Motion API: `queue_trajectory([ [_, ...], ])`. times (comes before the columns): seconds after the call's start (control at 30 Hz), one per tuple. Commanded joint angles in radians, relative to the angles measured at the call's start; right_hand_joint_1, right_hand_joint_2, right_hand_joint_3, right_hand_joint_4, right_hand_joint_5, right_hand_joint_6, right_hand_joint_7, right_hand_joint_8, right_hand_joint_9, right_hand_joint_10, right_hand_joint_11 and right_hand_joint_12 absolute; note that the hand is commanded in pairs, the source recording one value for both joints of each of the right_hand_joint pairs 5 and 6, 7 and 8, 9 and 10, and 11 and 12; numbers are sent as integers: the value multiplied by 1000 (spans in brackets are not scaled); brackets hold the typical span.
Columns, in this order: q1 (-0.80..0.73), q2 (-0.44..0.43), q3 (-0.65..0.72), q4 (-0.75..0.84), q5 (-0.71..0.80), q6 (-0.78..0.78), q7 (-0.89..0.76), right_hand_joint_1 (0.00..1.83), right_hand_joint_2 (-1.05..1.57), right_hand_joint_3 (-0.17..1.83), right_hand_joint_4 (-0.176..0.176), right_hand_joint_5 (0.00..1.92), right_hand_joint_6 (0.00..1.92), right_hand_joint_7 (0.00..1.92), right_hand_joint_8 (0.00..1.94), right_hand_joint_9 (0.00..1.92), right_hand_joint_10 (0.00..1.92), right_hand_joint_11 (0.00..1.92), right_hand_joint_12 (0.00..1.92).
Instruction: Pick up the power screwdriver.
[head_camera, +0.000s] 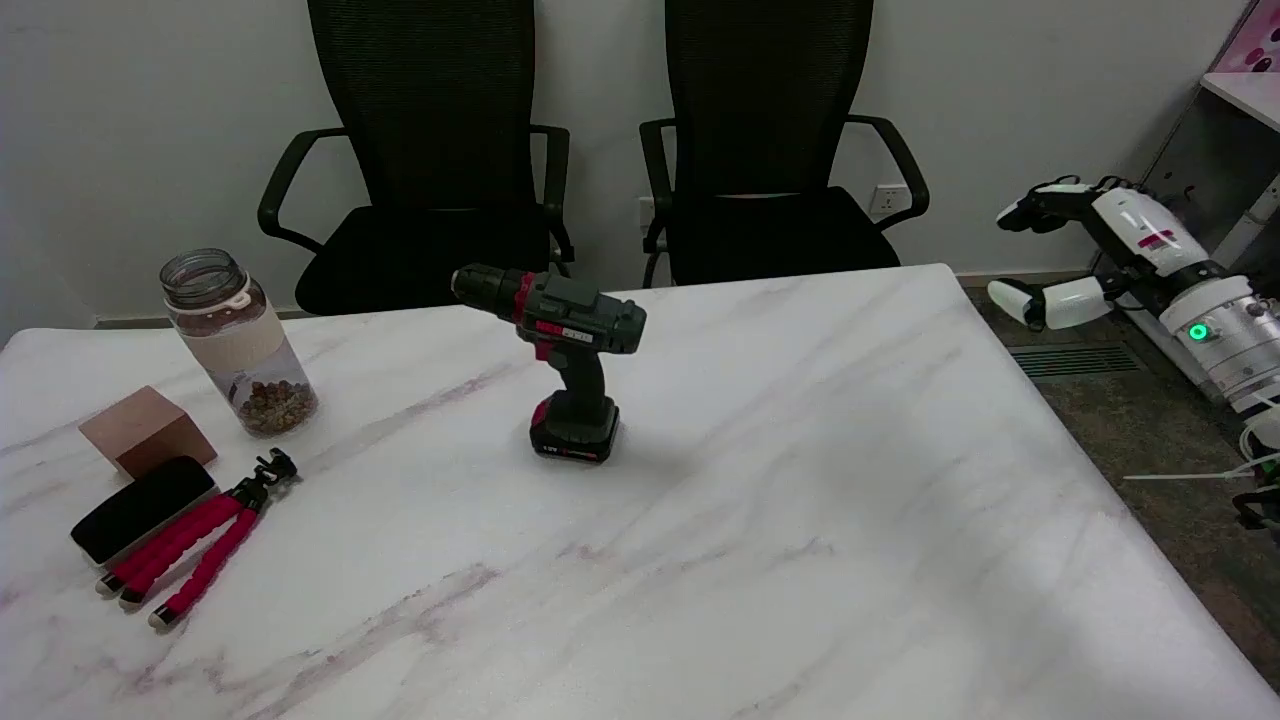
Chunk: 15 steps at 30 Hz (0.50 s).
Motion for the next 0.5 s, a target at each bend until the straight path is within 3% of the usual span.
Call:
queue_trajectory([
  [0.03, 1, -31, -19, -30, -132, -22, 20, 891, 373, 978, -176, 672, 672, 672, 672, 488, 488, 622, 622],
  [0.5, 3, -46, -21, -144, -151, 52, -51, 858, 393, 959, -176, 670, 670, 670, 670, 491, 491, 630, 630],
])
